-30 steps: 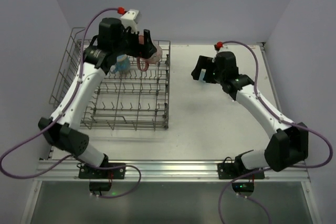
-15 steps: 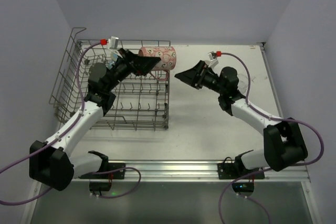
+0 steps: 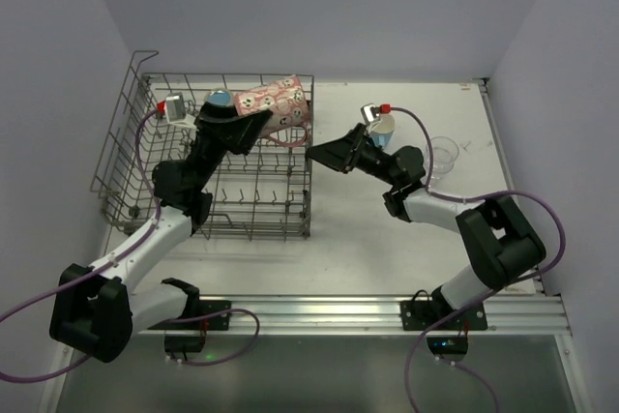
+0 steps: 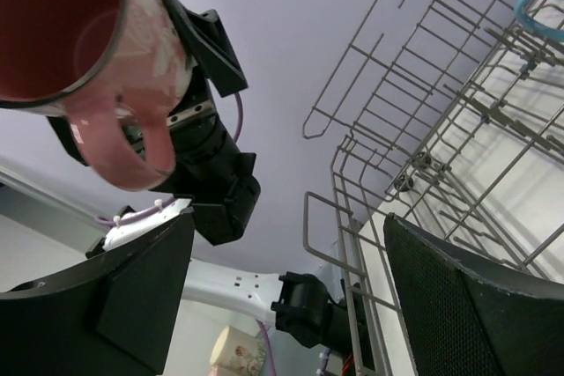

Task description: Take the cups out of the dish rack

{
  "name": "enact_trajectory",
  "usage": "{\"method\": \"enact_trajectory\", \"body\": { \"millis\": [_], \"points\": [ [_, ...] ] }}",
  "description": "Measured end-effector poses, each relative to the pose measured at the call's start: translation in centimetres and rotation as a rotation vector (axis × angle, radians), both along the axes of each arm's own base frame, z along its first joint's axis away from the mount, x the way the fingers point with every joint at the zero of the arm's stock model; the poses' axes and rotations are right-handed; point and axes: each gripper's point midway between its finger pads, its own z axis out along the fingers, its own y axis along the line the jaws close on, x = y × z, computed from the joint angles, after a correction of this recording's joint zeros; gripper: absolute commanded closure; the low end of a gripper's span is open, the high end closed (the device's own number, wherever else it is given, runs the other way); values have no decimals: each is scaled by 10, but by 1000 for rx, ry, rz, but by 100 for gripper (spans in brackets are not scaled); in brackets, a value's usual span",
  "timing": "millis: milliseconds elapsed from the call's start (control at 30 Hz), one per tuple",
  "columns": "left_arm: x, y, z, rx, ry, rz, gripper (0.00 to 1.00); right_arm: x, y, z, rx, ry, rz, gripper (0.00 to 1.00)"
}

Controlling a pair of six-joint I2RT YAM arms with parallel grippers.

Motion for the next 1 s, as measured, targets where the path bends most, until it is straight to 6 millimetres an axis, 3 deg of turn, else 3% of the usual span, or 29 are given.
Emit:
{"method": "enact_trajectory", "body": {
  "millis": [100, 267, 533, 900, 1000],
  "points": [
    [-1, 4, 0, -30, 2, 10, 100, -3, 7, -8, -8, 21, 21, 15],
    [2, 9, -7, -54, 34, 31, 100, -10, 15, -3, -5, -12, 42, 21],
    [5, 15, -10, -92, 70, 52, 100, -21, 27, 29, 12, -183, 82, 31],
    [7, 12, -25, -120, 134, 18, 100, -36, 39, 75, 42, -385, 138, 35],
    [5, 9, -25, -135, 143, -2, 100, -35, 42, 78, 28, -396, 145, 37]
  ]
}}
